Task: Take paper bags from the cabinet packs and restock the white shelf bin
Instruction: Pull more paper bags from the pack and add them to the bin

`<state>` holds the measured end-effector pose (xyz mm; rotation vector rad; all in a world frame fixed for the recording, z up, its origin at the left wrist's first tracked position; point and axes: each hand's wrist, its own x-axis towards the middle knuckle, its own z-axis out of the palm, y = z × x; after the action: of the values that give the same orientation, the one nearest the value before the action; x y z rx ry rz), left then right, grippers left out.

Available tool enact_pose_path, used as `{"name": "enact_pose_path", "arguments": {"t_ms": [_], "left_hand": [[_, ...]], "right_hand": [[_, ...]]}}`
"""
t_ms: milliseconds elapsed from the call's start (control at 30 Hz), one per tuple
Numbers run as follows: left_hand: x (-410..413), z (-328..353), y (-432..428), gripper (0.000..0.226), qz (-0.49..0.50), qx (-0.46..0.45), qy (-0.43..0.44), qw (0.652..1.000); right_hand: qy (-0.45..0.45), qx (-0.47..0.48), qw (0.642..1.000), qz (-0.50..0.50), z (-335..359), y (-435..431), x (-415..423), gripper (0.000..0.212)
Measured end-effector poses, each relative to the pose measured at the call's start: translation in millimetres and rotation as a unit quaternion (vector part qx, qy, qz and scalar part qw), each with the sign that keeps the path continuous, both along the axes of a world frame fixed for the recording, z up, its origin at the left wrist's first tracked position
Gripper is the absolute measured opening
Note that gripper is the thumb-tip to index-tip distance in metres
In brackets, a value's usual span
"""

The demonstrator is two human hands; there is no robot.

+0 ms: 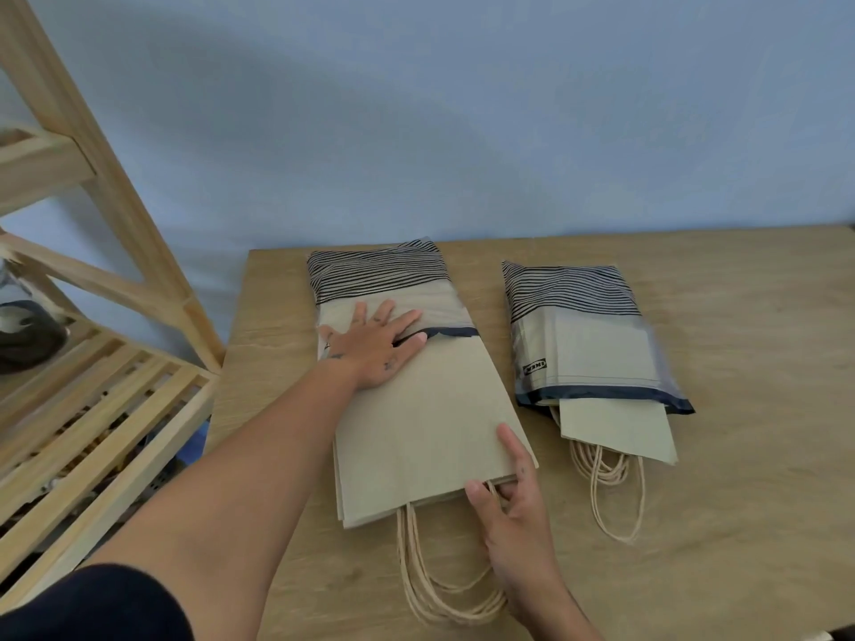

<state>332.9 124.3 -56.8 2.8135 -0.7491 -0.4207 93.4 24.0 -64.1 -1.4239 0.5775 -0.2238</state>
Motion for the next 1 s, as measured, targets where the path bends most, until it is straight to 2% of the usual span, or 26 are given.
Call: {"name": "enact_pose_path", "arguments": {"t_ms": [167,333,433,500,600,667,867,933,1000], "left_hand": [[-8,-3,6,0.062,-0.014,-0.001,-0.047,0.999],[-49,-4,18,0.059,0.023,-0.057,-0.113,0.992],[-83,-12,31,0.059,0.038,-0.07,-0.1,0.992],[-100,-16,38,0.062,0.065,-0.084,-0.088,0.99],[-119,-16,46,0.071,0.147,-0.188,-0.062,0.969],[-128,-18,49,0.075,0.171,-0.26,-0.035,0.95],[-139,-14,51,0.075,0.173,-0.369,0.022,0.913],[-140,-11,54,0.076,0.195,-0.393,0.03,0.898],[-141,-8,62,0.079,0.231,-0.408,0.044,0.882]], "right_hand": [[0.014,-0.025,1.0,0.013,-10,-2,-20,0.064],[0.054,-0.076,0.994,0.06,-16,-12,-25,0.072],[0.072,-0.109,0.99,0.059,-15,-15,-29,0.077],[0.072,-0.17,0.982,0.029,-11,-16,-30,0.076],[0.065,-0.253,0.965,-0.006,-4,-22,-22,0.072],[0.06,-0.249,0.967,0.002,1,-28,-11,0.067],[0.12,-0.221,0.968,0.01,10,-34,19,0.064],[0.134,-0.181,0.974,0.018,11,-33,18,0.058],[0.138,-0.097,0.984,0.053,12,-35,13,0.049]]}}
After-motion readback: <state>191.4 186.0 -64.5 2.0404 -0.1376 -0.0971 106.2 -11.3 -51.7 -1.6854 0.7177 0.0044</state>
